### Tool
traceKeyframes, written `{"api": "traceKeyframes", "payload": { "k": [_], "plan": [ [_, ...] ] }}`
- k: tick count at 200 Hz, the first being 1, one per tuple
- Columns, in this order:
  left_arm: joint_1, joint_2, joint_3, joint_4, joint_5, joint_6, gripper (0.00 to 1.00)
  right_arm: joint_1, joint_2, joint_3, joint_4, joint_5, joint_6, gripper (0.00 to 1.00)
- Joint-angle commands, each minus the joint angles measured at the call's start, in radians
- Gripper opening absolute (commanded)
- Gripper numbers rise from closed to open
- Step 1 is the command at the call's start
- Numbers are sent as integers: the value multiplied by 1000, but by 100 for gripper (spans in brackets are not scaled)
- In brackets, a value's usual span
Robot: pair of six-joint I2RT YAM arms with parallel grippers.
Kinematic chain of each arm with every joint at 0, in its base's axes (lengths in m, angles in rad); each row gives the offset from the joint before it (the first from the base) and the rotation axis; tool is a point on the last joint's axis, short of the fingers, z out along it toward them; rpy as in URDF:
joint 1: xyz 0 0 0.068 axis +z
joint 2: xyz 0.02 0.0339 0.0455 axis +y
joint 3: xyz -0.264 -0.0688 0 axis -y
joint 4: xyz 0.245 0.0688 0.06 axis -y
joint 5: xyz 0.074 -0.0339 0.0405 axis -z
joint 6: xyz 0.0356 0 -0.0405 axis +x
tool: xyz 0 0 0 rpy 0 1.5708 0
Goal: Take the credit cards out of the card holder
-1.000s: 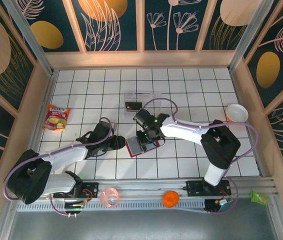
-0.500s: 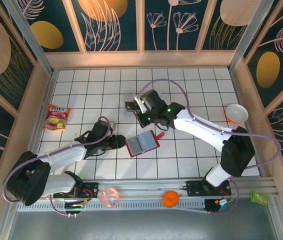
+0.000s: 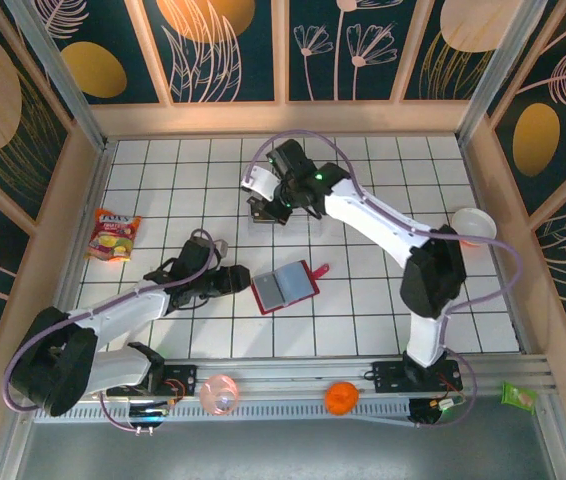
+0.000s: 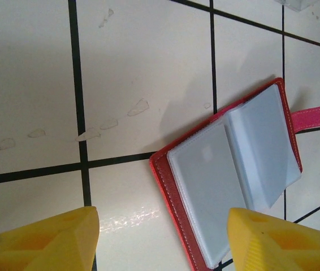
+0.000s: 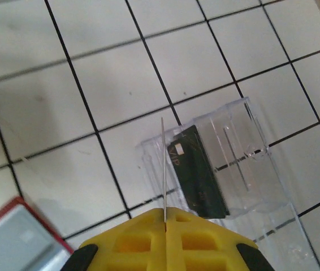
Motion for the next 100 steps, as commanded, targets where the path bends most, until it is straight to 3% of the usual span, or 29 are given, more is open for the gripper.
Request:
{"api": "traceKeyframes", "payload": {
  "k": [1, 100],
  "plan": [
    [16, -29, 35, -63, 12, -2, 66, -14, 62, 90, -138, 4, -153, 0],
    [78, -65, 53, -131, 35, 9, 68, -19, 205, 224, -135, 90, -293, 0]
  ]
}}
